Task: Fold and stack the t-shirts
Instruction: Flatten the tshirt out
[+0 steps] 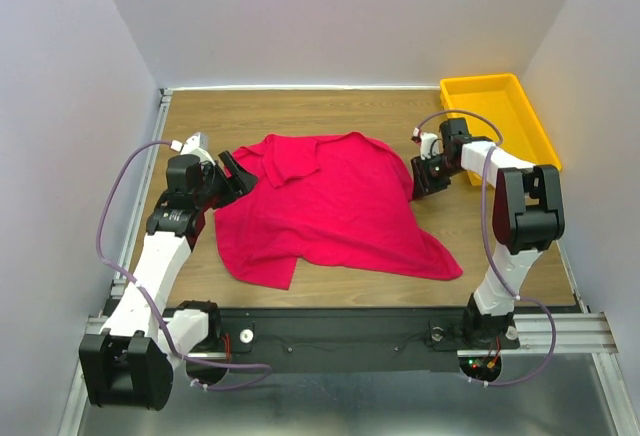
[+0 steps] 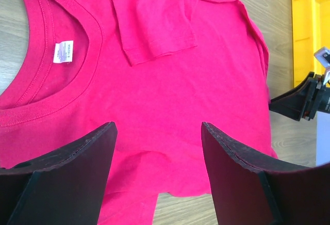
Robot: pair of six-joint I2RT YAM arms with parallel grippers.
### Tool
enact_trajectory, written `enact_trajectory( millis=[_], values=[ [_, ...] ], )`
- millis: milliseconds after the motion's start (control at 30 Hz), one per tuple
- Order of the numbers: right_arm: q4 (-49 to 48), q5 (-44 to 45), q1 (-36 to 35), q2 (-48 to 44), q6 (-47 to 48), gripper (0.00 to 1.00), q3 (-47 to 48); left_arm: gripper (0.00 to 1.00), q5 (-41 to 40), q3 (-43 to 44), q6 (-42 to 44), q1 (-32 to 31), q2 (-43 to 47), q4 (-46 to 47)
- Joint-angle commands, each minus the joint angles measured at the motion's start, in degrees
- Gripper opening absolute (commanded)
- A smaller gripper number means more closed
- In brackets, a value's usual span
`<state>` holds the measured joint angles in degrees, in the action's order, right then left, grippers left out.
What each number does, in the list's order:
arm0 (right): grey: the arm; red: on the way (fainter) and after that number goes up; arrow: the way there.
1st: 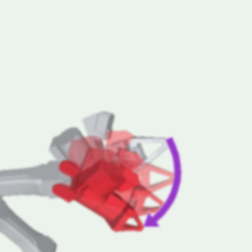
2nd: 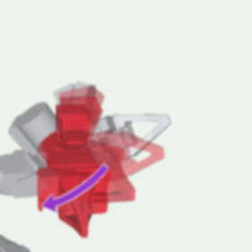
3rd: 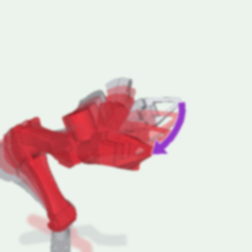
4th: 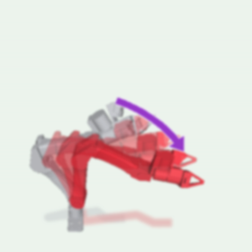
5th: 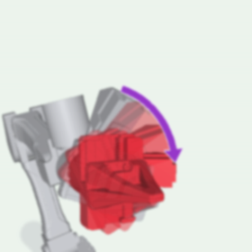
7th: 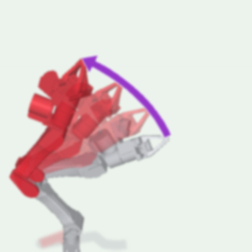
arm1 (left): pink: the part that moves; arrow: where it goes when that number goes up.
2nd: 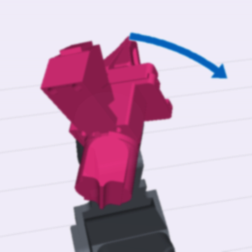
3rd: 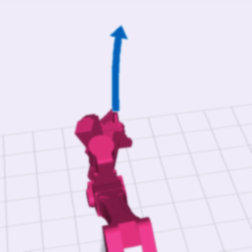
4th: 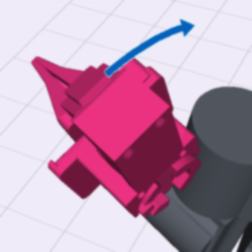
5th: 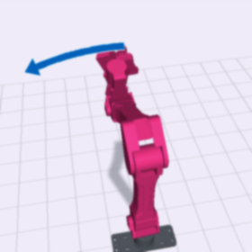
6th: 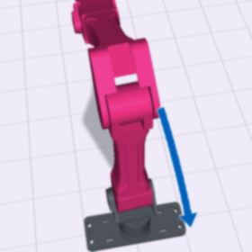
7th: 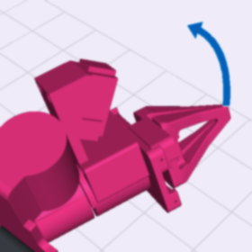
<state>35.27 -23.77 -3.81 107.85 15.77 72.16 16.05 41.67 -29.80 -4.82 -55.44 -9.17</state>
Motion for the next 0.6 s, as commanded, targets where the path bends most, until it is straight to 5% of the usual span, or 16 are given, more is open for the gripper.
enact_trajectory(
  millis=[0, 200, 567],
  values=[
    [-2.0, -0.4, 0.1, 1.0, -0.9, 0.32, 0.6, 0.77, 0.4, -0.5, 0.4, -0.3, 1.6, 2.5],
    [-2.5, 0.6, 0.2, 0.3, -0.3, 0.01, 0.6, 0.77, -0.1, 0.3, 1.8, -0.3, 0.5, 2.7],
    [-5.3, 1.3, 2.2, -9.1, 5.4, 0.0, 1.8, 0.77, 2.6, 9.6, 6.7, -0.3, -16.0, 6.3]
  ],
)
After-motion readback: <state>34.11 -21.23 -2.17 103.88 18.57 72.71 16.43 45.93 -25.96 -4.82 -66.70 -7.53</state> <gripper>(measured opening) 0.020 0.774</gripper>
